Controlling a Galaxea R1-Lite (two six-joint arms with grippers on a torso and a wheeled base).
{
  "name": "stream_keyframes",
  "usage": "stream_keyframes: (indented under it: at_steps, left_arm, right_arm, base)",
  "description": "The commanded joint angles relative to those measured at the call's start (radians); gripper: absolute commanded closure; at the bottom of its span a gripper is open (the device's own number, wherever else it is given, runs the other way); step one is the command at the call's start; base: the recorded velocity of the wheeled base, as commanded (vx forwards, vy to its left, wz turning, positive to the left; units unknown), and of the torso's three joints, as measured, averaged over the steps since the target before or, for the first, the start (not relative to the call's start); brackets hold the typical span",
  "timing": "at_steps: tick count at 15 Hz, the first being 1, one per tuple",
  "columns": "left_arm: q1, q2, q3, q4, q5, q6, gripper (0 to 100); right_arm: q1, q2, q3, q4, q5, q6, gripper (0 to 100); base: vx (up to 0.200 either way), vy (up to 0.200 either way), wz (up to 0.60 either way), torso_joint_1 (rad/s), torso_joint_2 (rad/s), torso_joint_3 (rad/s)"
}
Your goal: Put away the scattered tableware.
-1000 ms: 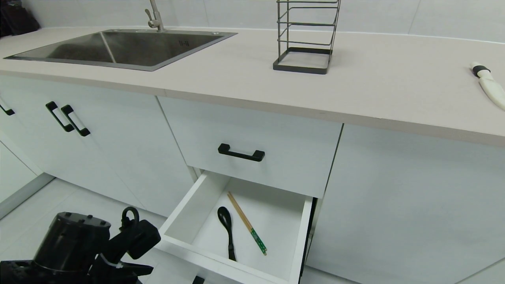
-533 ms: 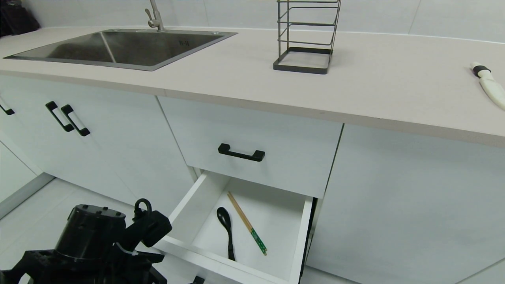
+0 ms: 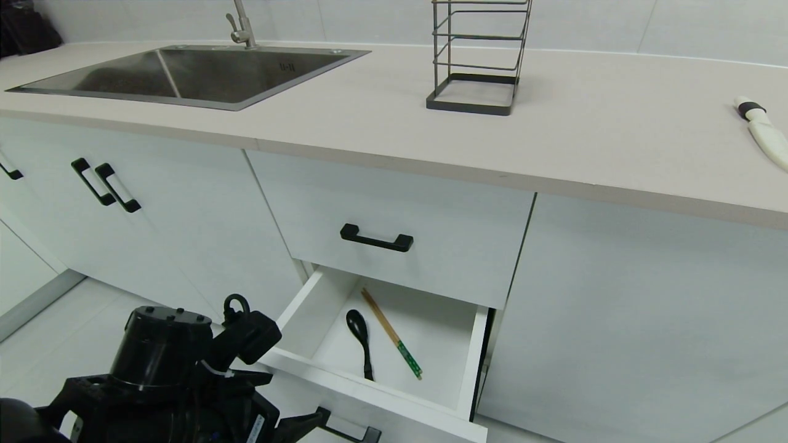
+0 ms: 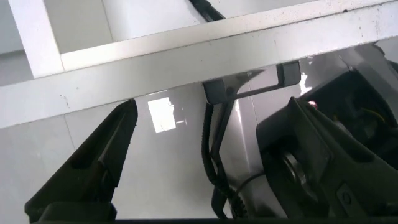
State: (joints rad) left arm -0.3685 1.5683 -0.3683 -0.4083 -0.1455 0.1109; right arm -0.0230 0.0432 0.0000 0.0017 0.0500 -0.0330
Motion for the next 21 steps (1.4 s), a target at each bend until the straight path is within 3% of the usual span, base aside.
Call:
stream_keyframes:
  at_steps: [1, 4, 14, 16, 21]
  left_arm:
    - [0.000, 0.035, 0.000, -0.021, 0.000, 0.003, 0]
    - [0.000, 0.076, -0.001, -0.119, 0.034, 0.018, 0]
    - [0.000, 0.226, 0.002, -0.429, 0.029, 0.026, 0]
    - [0.000, 0.263, 0.000, -0.514, 0.029, 0.039, 0]
    - [0.000, 0.288, -0.017, -0.560, 0.014, 0.049, 0]
  right_arm:
    - [0.002, 0.003, 0.000, 0.000, 0.001, -0.001, 0]
    - [0.002, 0.003, 0.000, 0.000, 0.001, -0.001, 0]
    - [0.000, 0.003, 0.000, 0.000, -0.001, -0.001, 0]
    - [0.000, 0.003, 0.000, 0.000, -0.001, -0.001, 0]
    - [0.002, 0.003, 0.000, 0.000, -0.001, -0.001, 0]
  base:
    - [0.000, 0.000, 0.00, 0.000, 0.00, 0.000]
    - [0.000, 0.000, 0.00, 0.000, 0.00, 0.000]
    - [0.000, 0.000, 0.00, 0.000, 0.00, 0.000]
    - [0.000, 0.000, 0.00, 0.000, 0.00, 0.000]
    - [0.000, 0.000, 0.00, 0.000, 0.00, 0.000]
